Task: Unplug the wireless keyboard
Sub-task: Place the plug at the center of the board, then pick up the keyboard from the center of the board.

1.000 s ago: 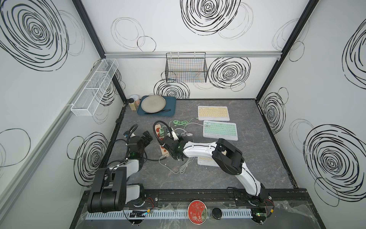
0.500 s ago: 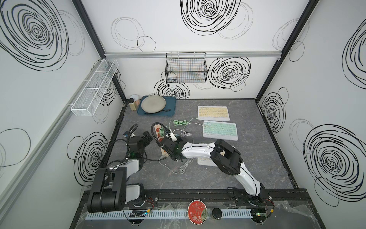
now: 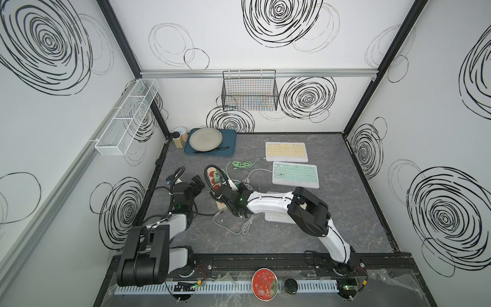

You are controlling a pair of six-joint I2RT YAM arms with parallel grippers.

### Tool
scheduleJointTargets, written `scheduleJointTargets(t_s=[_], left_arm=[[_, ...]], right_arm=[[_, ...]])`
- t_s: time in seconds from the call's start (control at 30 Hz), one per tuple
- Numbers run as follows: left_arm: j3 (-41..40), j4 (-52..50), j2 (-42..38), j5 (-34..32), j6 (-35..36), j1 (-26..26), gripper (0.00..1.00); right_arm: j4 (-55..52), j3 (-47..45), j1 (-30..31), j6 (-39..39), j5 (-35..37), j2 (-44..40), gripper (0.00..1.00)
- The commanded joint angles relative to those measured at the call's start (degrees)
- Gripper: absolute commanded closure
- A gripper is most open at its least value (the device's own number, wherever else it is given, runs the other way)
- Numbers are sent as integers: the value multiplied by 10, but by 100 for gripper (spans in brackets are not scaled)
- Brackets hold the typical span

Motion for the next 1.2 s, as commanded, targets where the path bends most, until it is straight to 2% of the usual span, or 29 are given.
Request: scheduleJointTargets(t_s=[0.0, 0.13, 0.33, 0.57, 0.67, 0.9, 1.03, 1.17], left_arm=[[-4, 20, -13, -10, 9, -6, 1], [-10, 21, -26, -17, 7, -5, 1], [-26, 4, -58, -63, -15, -6, 0], [-10, -27, -44, -87, -34, 0, 1], [-12, -33, -65, -87, -23, 2, 1], [-84, 97, -114, -15, 4, -1, 0], [-63, 49, -154, -26, 28, -26, 1], [-11, -23, -218, -42, 69, -91, 0]], right_arm=[[29, -27, -8, 16, -32, -66, 24], [58, -67, -17, 20, -66, -107, 22], [71, -95, -36, 38, -104, -132, 22], [94, -123, -70, 54, -200, -149, 27], [82, -127, -95, 81, -246, -164, 29], [58, -160, -144, 108, -230, -213, 30], [79, -218, -194, 127, -245, -265, 30], [81, -265, -237, 136, -232, -309, 30]])
